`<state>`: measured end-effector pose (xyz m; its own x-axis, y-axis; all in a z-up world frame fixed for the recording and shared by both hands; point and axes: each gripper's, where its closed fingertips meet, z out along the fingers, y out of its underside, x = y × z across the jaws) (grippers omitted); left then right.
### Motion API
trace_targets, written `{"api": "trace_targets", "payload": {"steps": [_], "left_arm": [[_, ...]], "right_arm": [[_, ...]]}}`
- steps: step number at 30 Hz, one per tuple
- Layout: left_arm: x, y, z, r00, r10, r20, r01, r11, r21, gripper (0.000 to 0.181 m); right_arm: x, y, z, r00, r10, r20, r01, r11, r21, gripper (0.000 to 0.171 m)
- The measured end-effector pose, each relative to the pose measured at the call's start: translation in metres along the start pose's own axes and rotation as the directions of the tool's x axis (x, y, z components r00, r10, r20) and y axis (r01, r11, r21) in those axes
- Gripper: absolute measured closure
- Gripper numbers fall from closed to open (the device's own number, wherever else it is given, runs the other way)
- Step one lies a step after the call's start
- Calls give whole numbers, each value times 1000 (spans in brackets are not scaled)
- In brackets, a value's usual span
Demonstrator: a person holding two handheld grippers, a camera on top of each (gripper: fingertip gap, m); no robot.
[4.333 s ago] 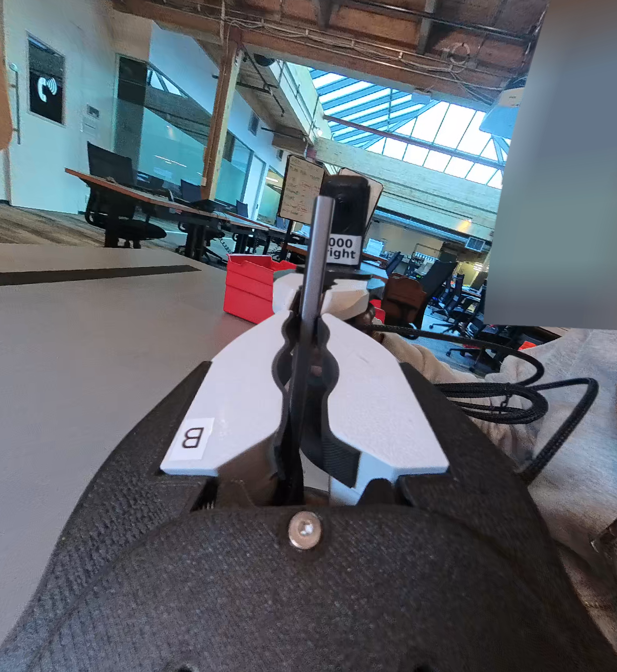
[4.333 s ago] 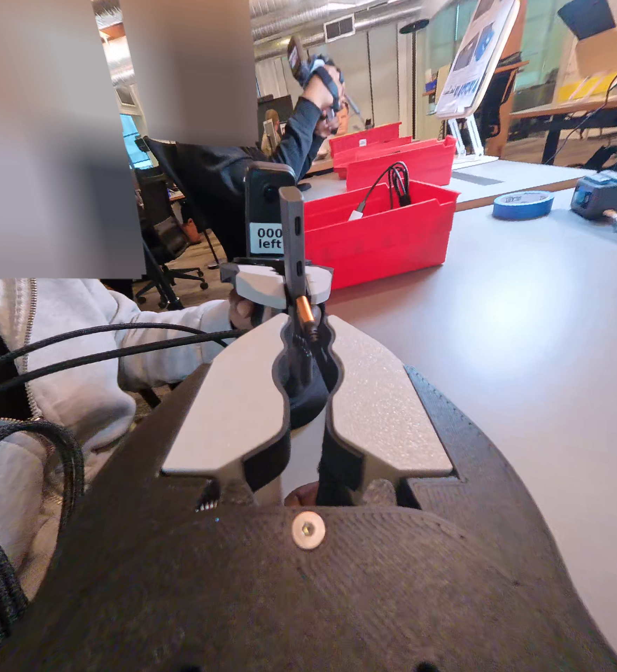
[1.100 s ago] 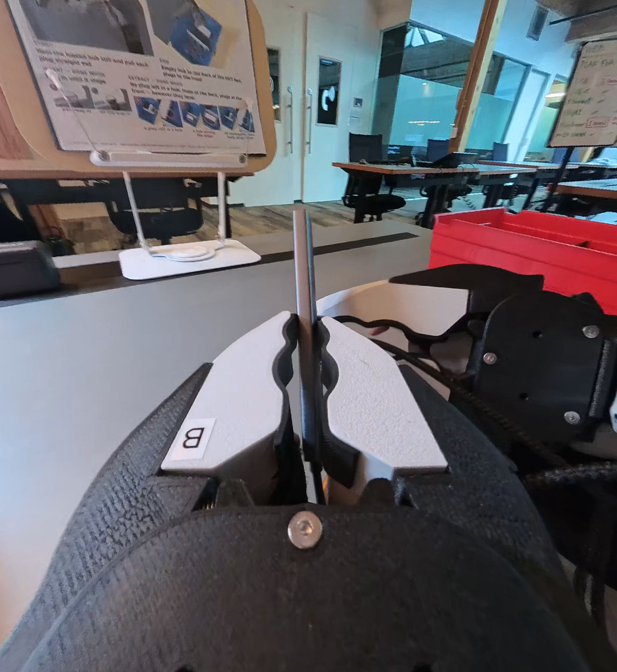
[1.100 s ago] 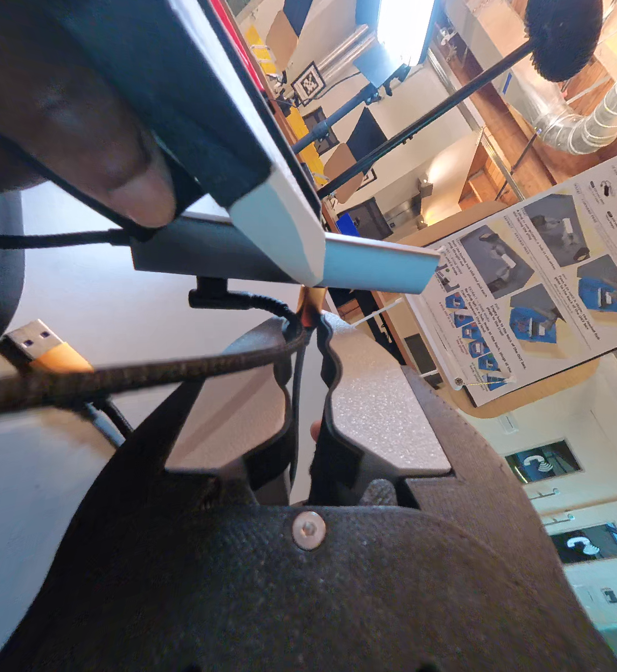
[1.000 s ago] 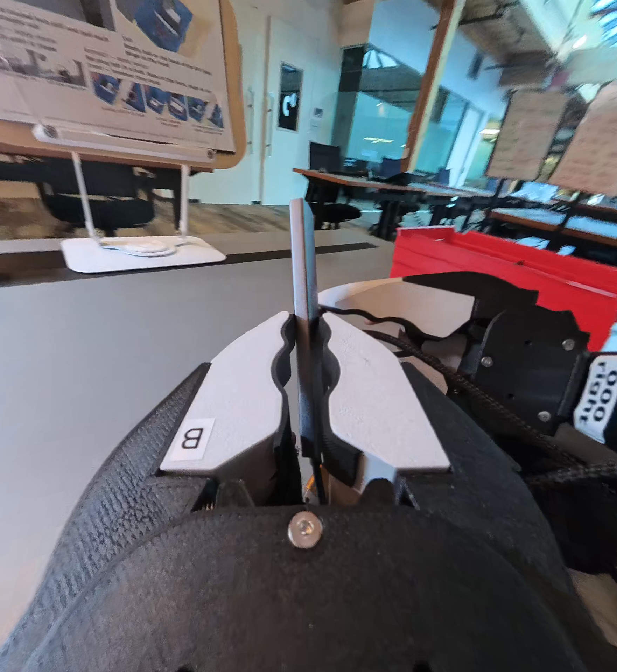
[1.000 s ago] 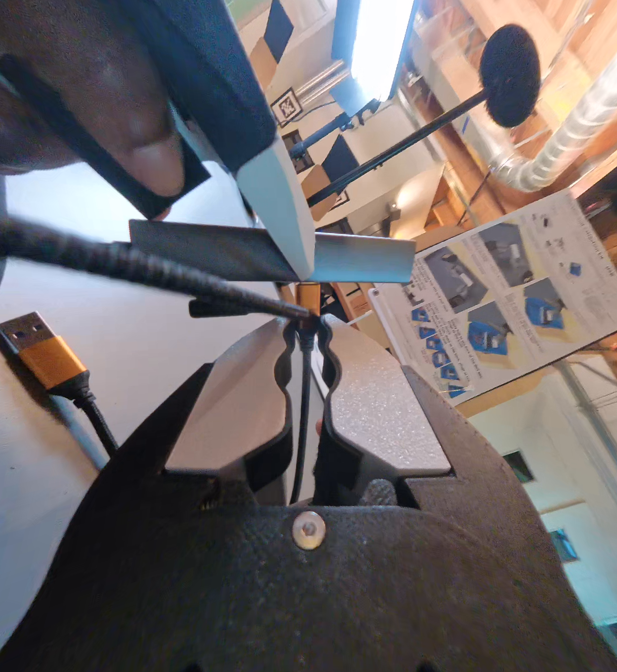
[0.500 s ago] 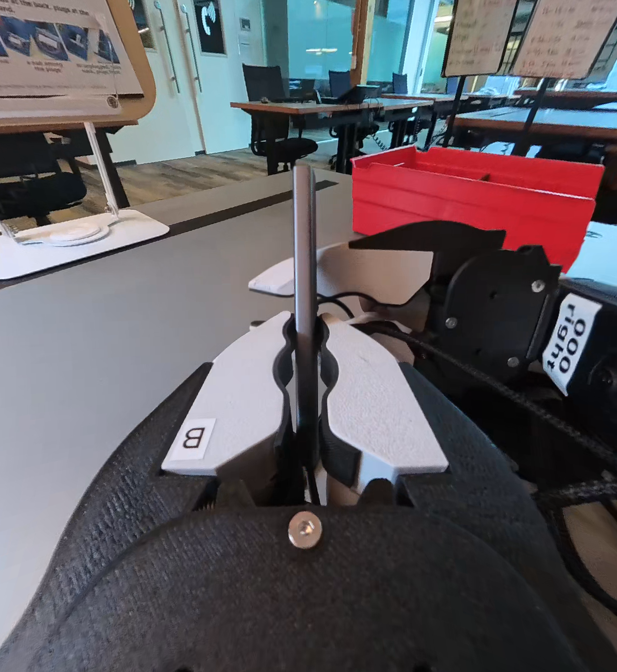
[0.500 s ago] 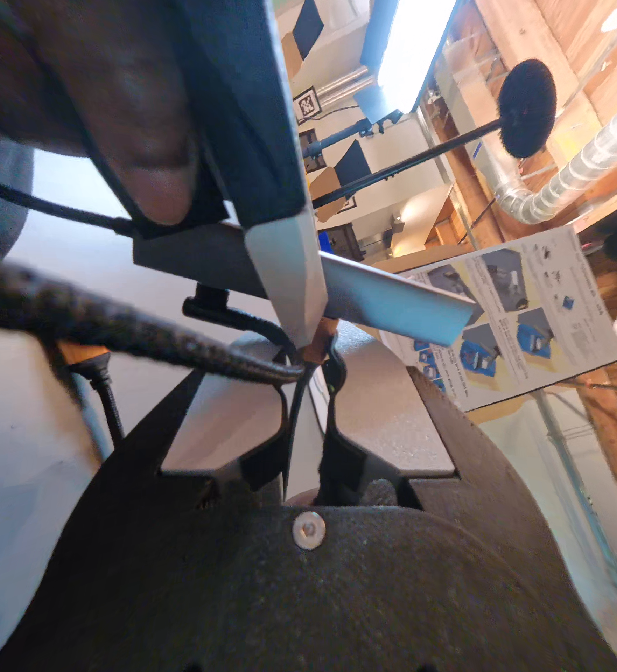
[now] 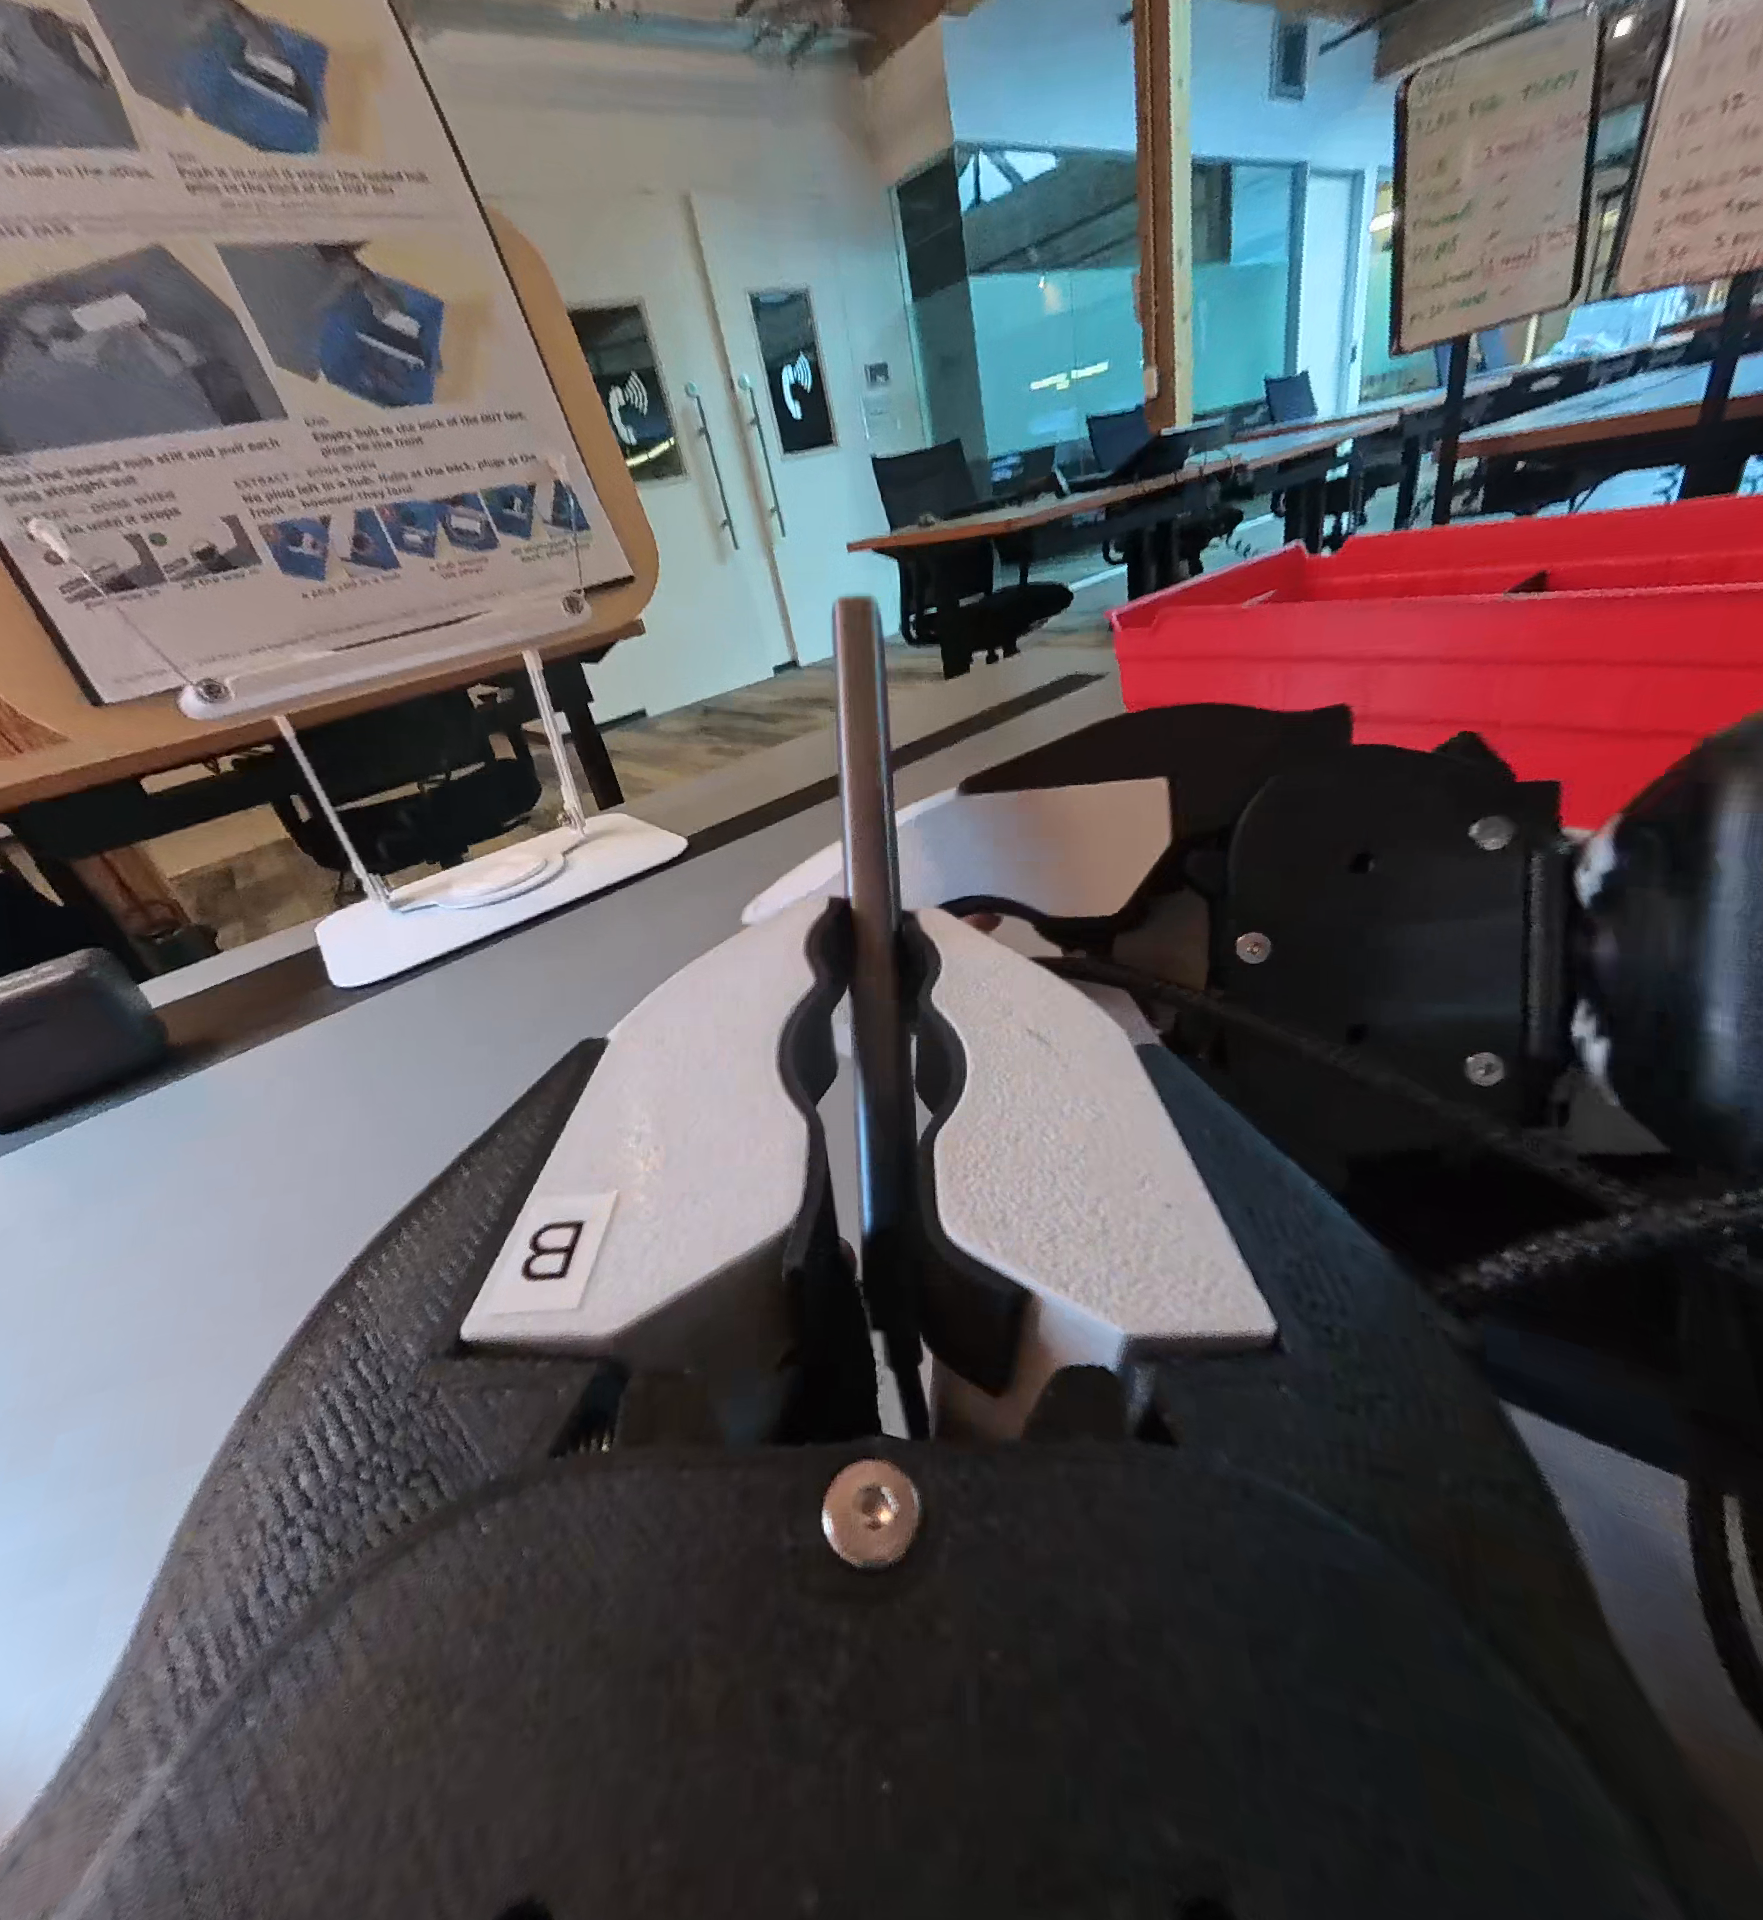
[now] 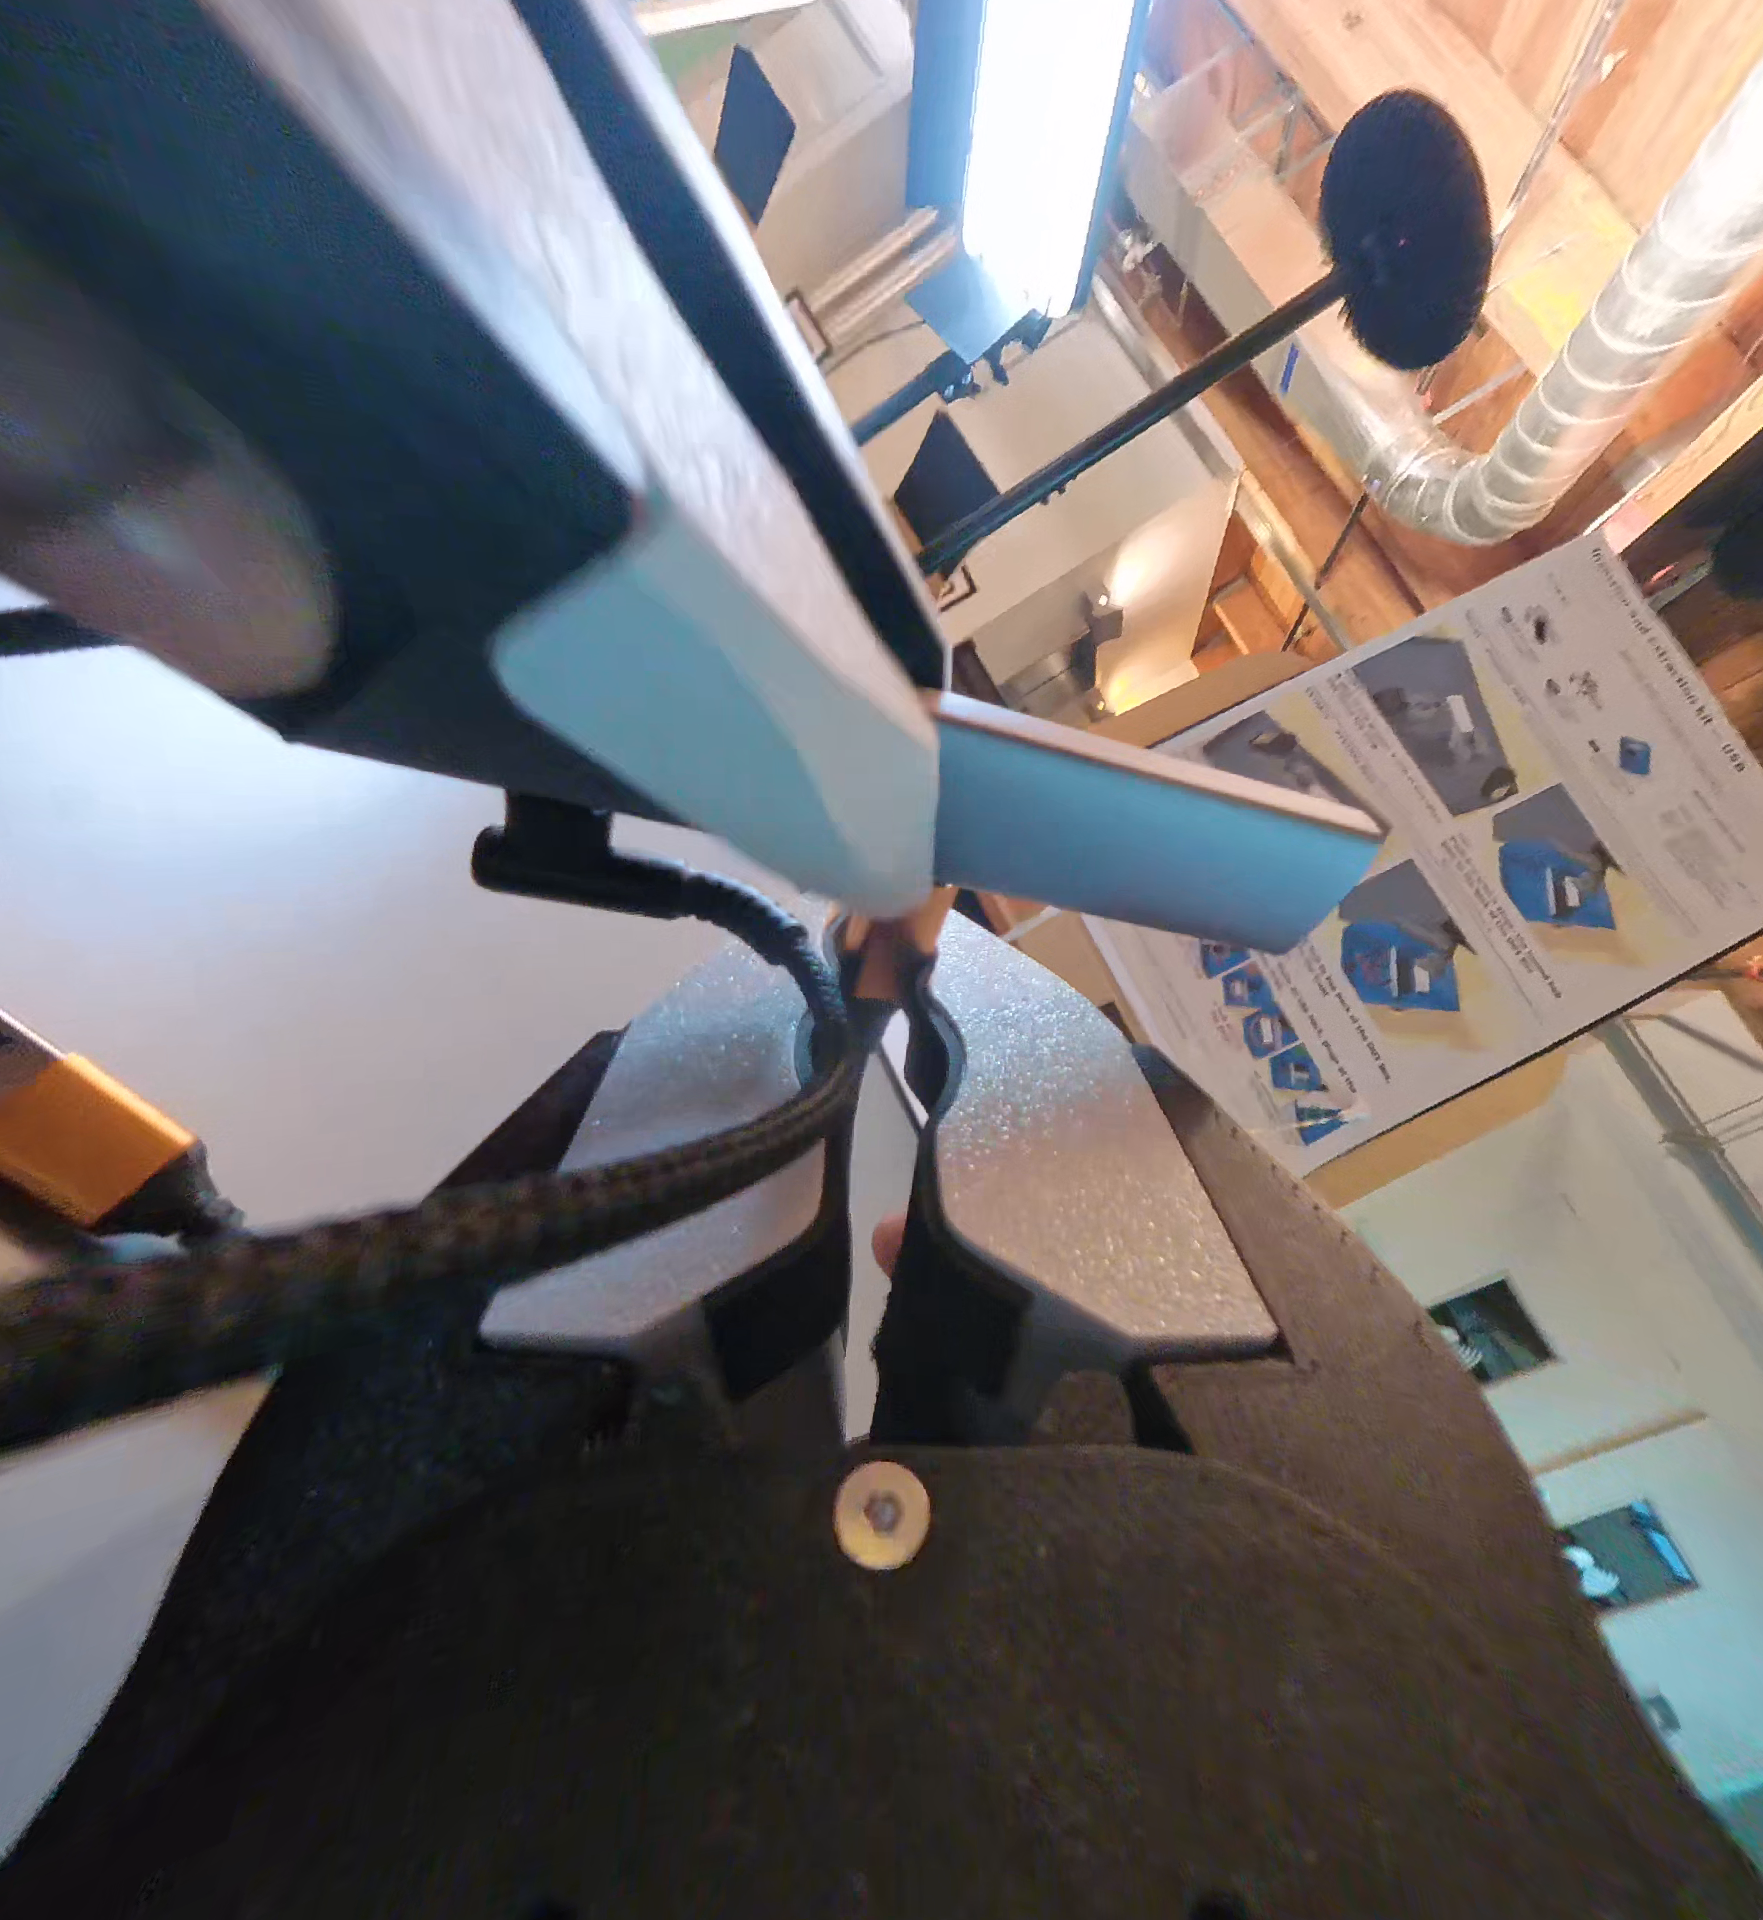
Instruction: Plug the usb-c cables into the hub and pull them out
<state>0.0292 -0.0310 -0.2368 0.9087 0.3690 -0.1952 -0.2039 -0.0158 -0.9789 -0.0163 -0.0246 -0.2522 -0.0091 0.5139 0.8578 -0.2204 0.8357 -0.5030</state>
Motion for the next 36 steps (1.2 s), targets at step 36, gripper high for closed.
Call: {"api": "trace_targets", "payload": {"steps": [36], "left_arm": [[39,-18,-41,346,-559,-753,487,793,-365,159]], "right_arm": [[19,-40,-26,998,30,-55,-16,970,244,165]]}}
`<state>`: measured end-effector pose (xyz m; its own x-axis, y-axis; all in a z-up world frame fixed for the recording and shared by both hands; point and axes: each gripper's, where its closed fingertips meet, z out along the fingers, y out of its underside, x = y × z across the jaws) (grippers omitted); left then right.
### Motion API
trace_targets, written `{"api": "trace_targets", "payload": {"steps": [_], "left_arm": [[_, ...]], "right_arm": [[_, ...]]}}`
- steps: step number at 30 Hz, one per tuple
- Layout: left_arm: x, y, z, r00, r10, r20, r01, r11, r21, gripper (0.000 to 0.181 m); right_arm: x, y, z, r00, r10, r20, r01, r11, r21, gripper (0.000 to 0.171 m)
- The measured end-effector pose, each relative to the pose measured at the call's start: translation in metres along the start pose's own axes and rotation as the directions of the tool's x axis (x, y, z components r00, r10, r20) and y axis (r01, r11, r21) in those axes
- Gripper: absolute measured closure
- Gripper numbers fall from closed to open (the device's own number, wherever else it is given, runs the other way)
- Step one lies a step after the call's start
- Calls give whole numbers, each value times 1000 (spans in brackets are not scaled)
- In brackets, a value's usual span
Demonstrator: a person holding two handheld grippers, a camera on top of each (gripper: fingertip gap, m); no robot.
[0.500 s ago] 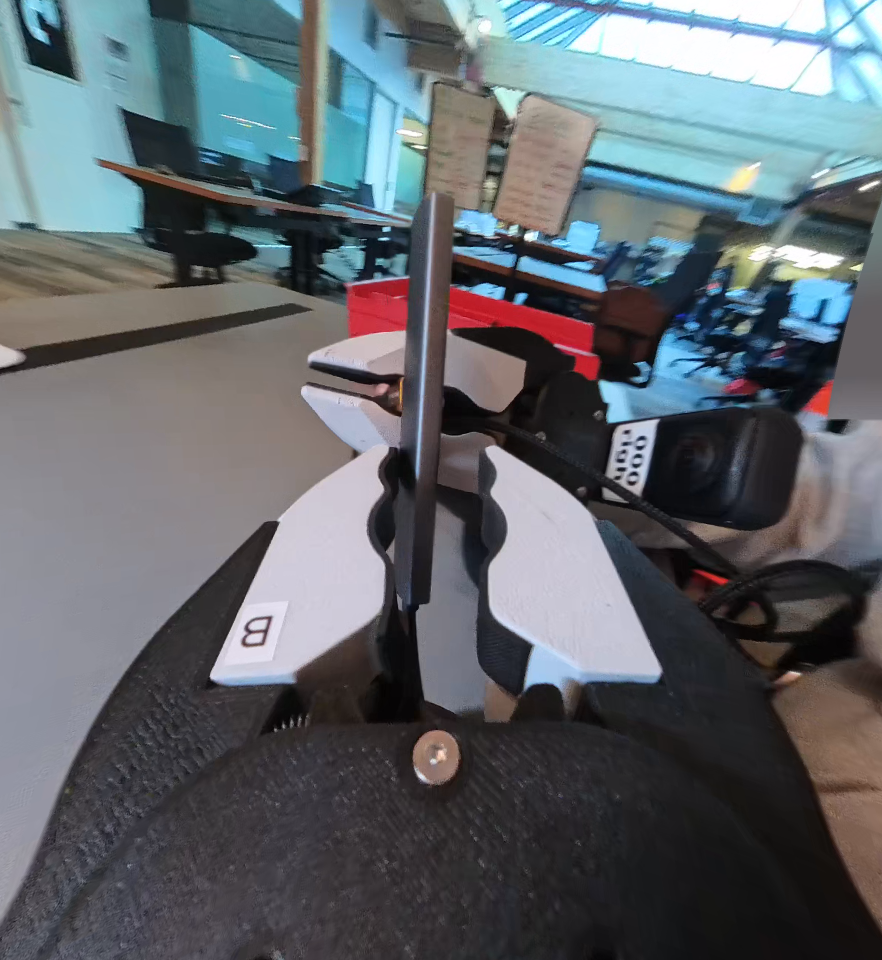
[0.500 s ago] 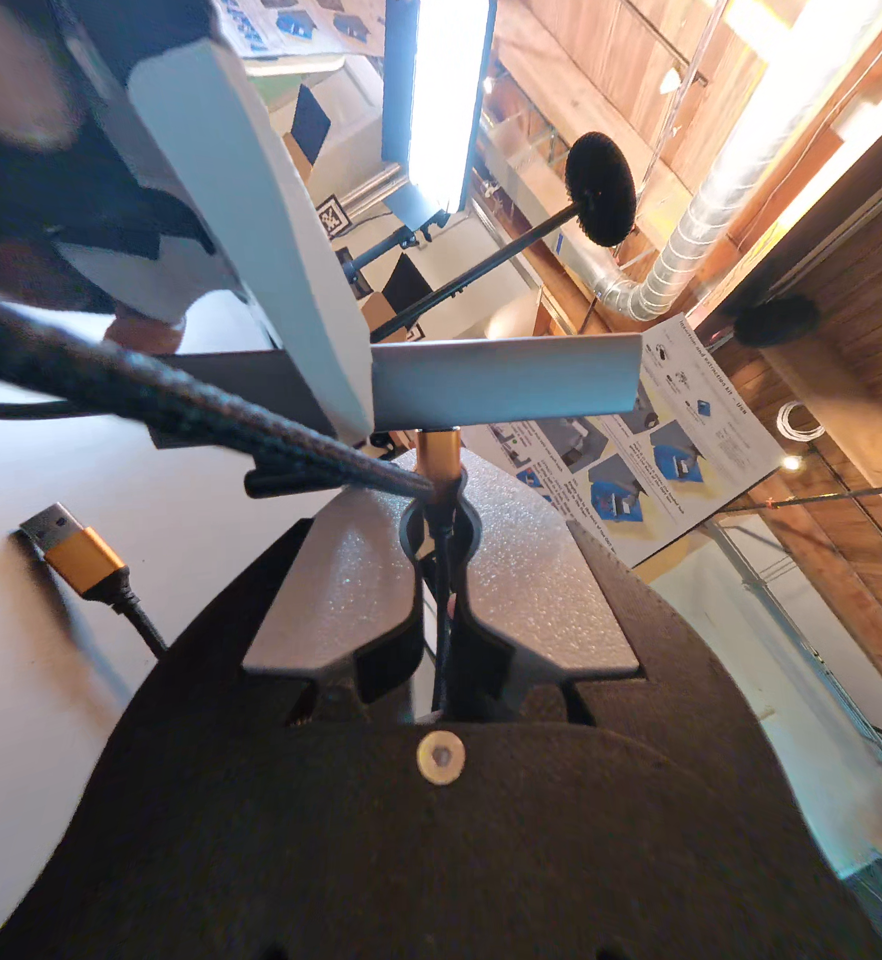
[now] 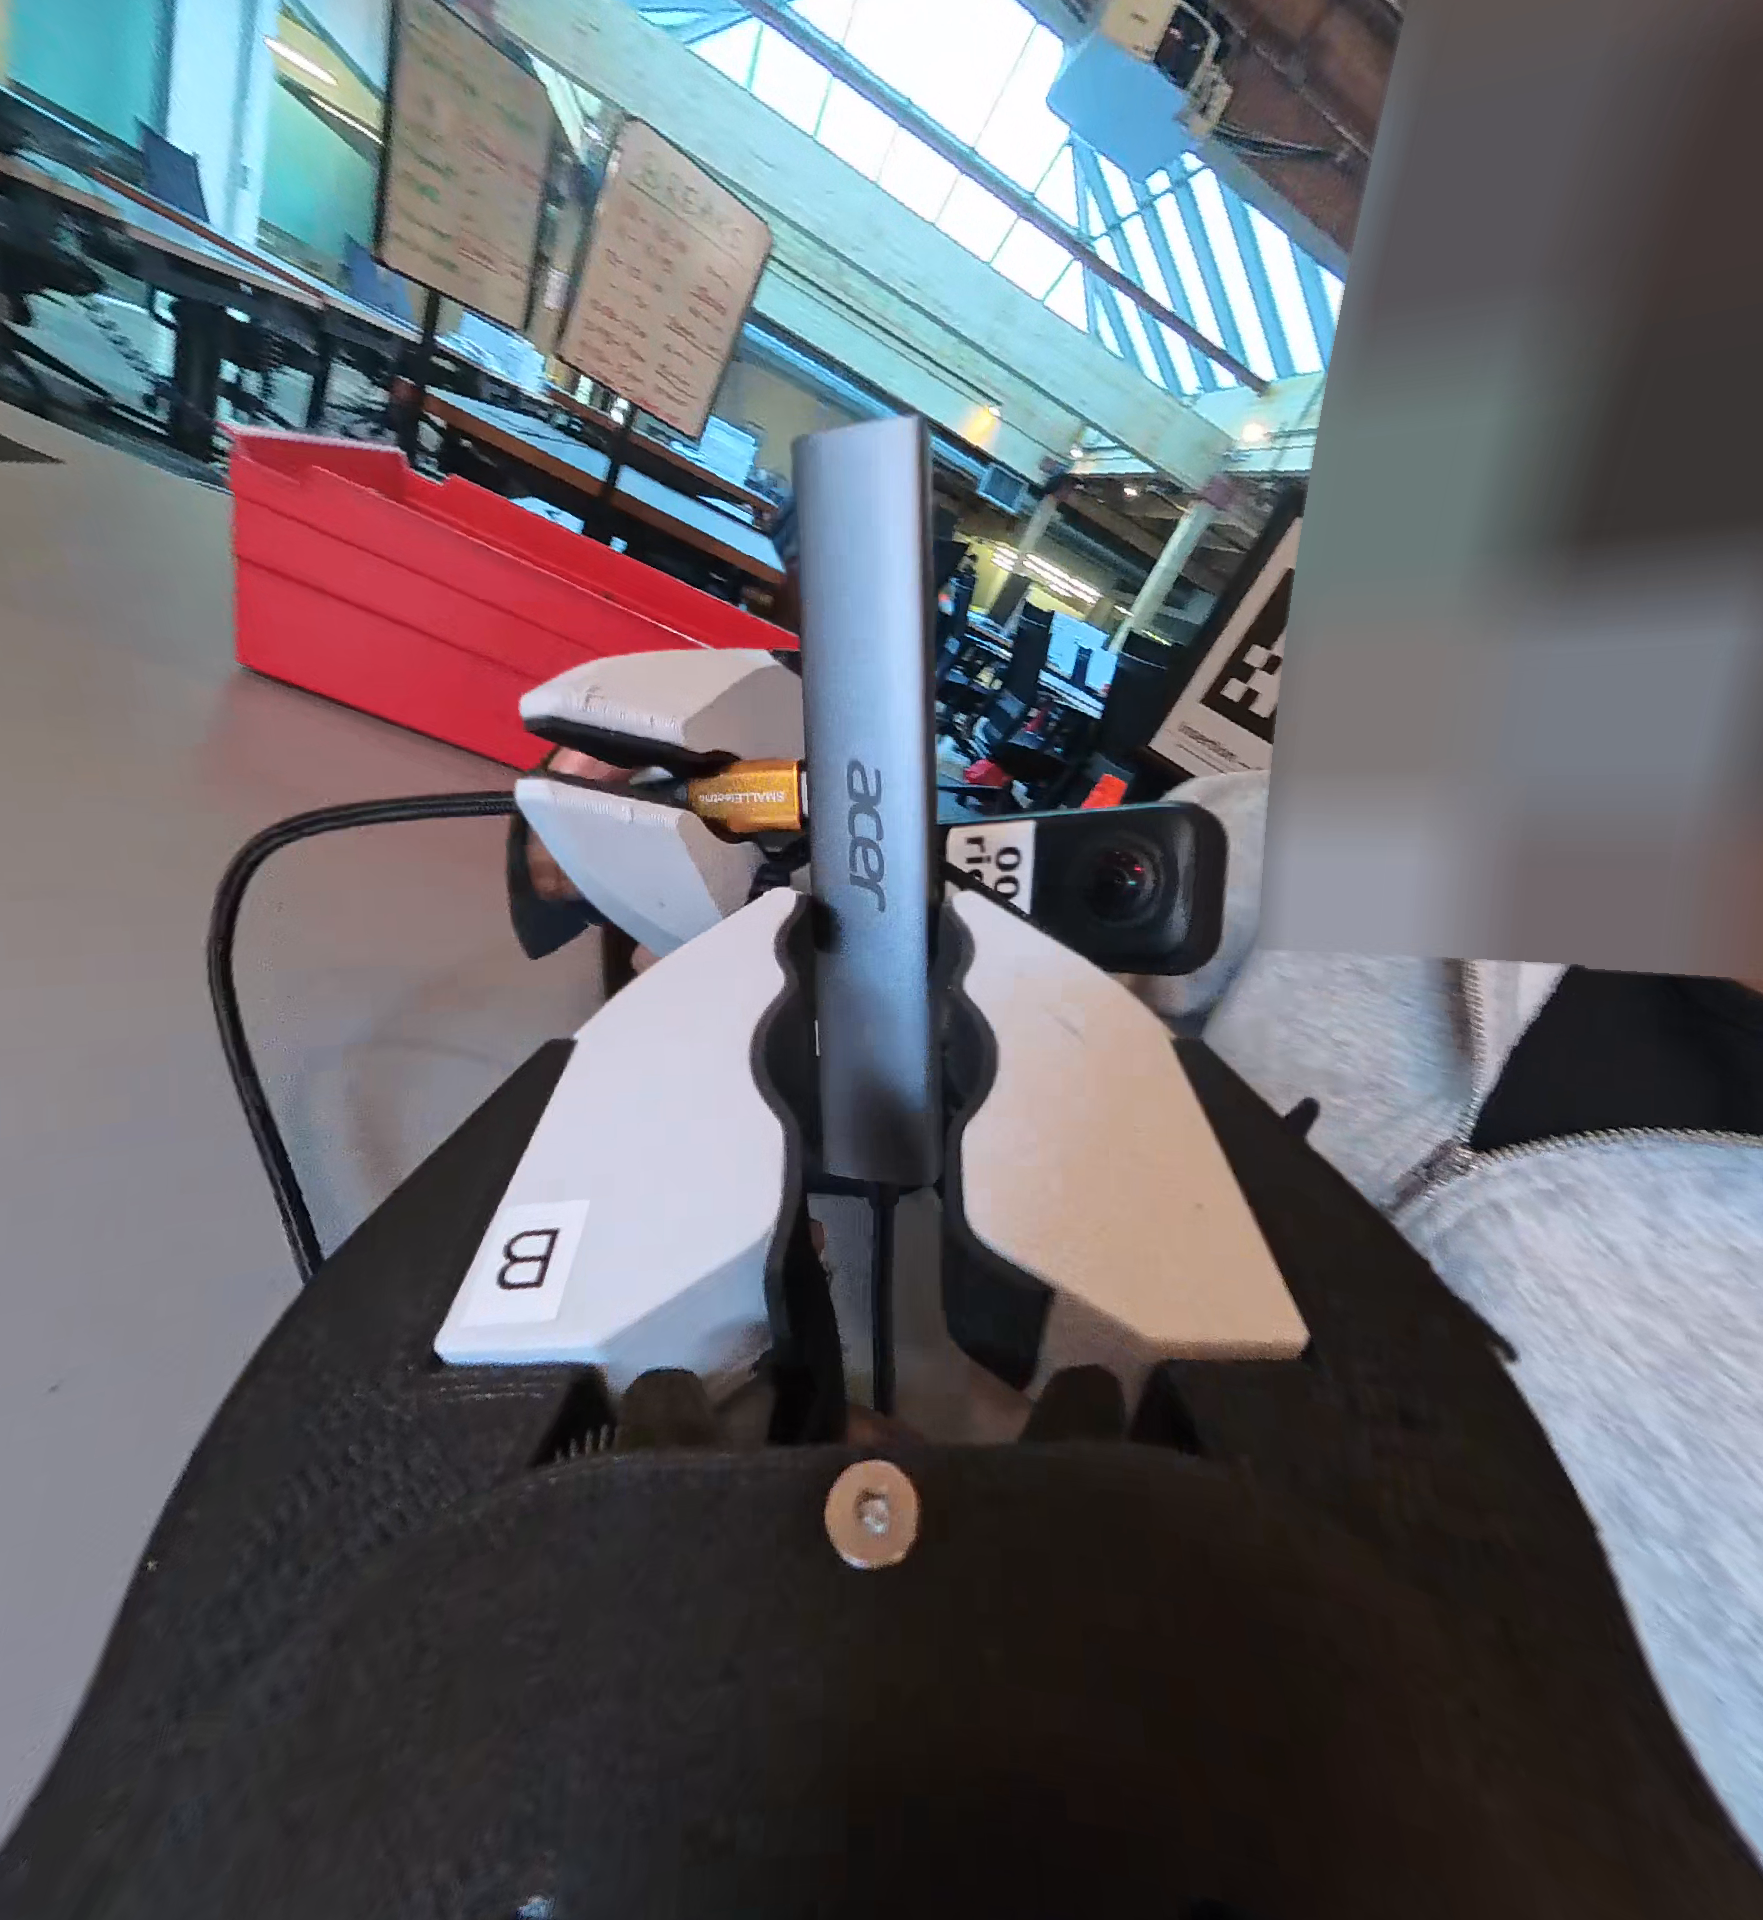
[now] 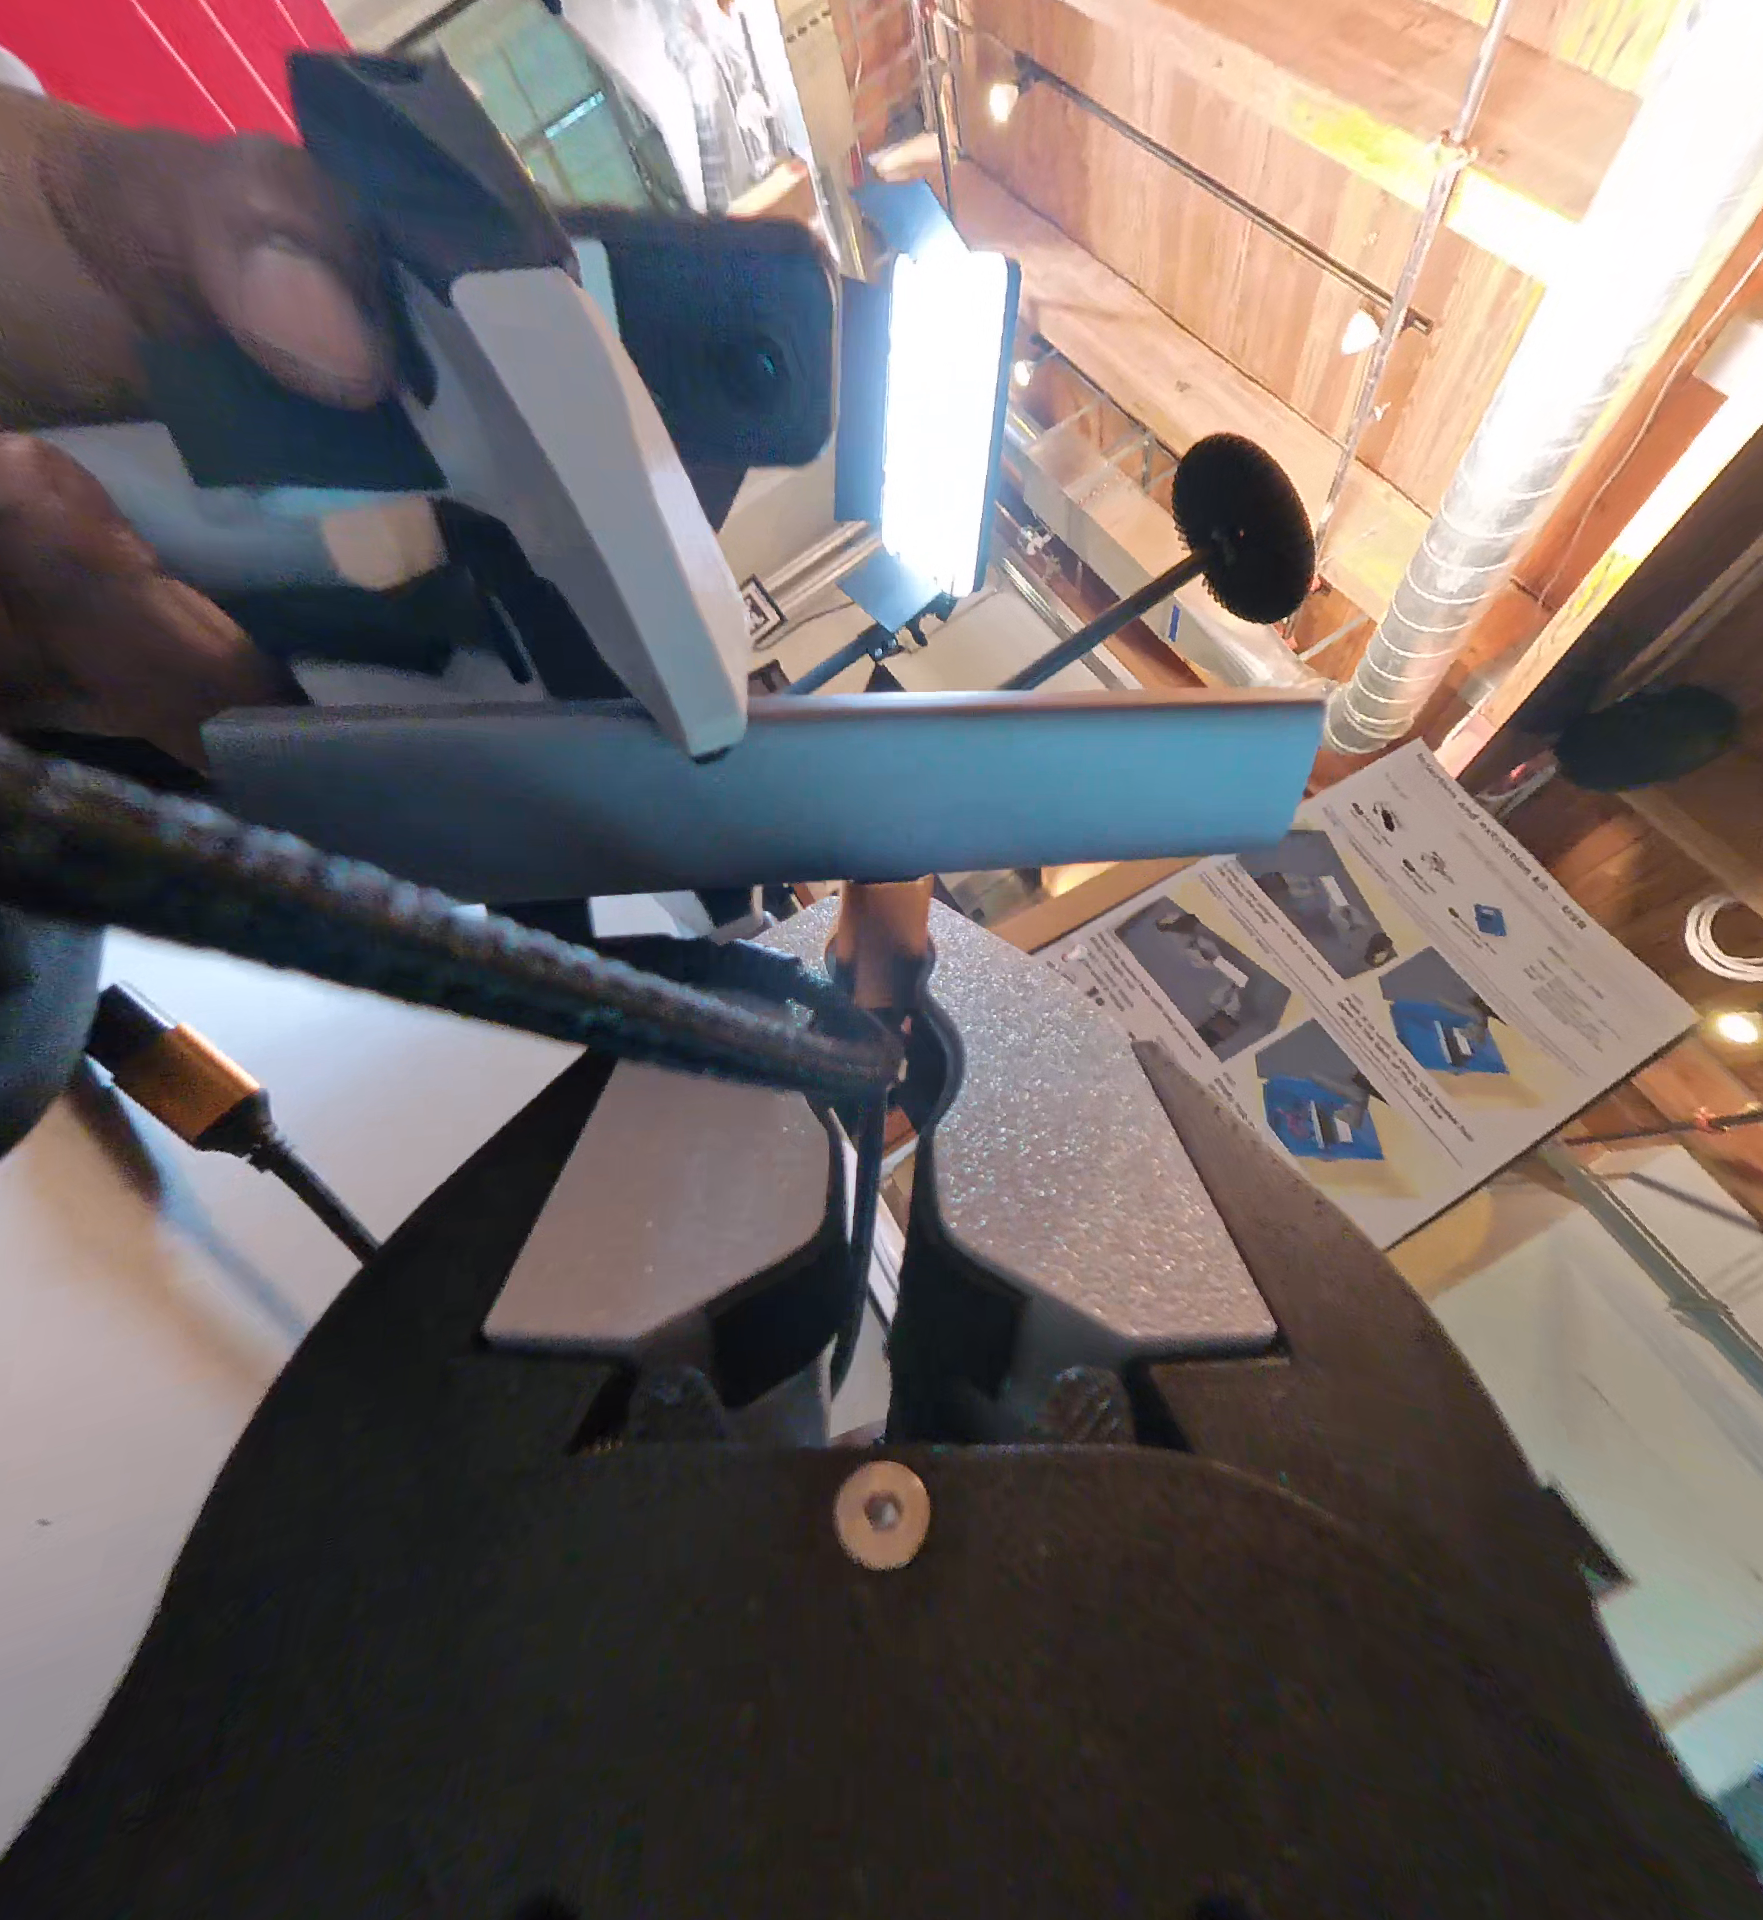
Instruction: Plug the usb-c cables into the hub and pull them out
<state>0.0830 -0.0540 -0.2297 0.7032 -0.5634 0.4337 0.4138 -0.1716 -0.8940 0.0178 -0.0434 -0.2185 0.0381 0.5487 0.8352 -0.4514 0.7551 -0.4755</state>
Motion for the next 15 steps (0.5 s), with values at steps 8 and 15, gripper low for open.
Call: {"api": "trace_targets", "payload": {"steps": [8,15], "left_arm": [[12,8,2,996,-88,-27,86,994,-62,159],[9,11,2,991,-135,14,134,991,8,158]], "right_arm": [[-9,-13,-3,998,-43,39,41,998,55,166],[-15,-8,0,994,-91,53,90,995,37,166]]}}
